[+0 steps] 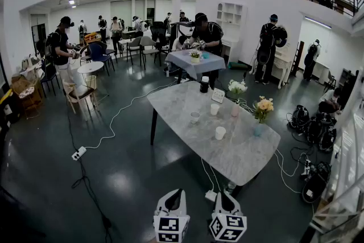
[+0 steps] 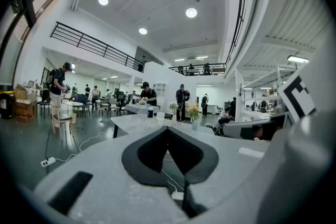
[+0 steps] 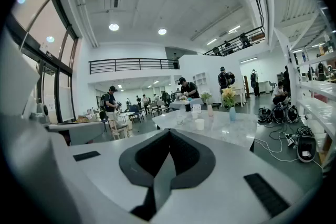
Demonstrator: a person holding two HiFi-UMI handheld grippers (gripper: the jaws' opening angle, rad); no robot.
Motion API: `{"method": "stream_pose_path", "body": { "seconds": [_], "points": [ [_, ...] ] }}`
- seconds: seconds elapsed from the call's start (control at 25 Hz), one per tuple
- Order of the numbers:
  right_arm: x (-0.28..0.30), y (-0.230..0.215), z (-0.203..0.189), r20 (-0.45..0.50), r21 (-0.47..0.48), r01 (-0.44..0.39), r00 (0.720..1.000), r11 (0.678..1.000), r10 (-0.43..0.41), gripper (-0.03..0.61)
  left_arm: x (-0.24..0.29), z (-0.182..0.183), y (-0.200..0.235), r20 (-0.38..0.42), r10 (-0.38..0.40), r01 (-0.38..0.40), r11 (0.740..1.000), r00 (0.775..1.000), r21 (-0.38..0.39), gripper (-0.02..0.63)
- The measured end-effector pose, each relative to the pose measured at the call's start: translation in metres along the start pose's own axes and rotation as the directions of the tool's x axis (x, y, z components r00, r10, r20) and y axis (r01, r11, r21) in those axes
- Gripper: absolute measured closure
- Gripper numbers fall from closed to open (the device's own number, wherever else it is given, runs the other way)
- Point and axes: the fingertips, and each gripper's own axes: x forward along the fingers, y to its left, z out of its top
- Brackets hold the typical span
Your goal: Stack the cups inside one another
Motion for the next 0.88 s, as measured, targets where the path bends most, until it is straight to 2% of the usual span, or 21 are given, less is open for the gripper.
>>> {"method": "stream_pose_path", "body": {
  "seconds": [0.36, 0.56, 0.88],
  "points": [
    [-0.002, -0.004, -0.005, -0.015, -0.005, 0.020, 1.000, 1.000, -0.020, 0.572, 0.000, -0.001, 0.008, -0.001, 0.008, -0.008, 1.000, 1.000, -0.018, 0.618],
    [0.002, 0.003, -0.004, -0.004, 0.003, 0.023, 1.000, 1.000, -0.023, 0.572, 0.003, -0.006, 0.014, -0.006, -0.013, 0.013, 1.000, 1.000, -0.021, 0.617],
    [0.022, 0.026, 0.002, 0.038, 0.056, 0.044, 0.998, 0.997, -0.046, 0.572, 0.007, -0.002, 0.051, -0.005, -0.036, 0.036, 0.999, 0.999, -0.011, 0.617]
  ]
}}
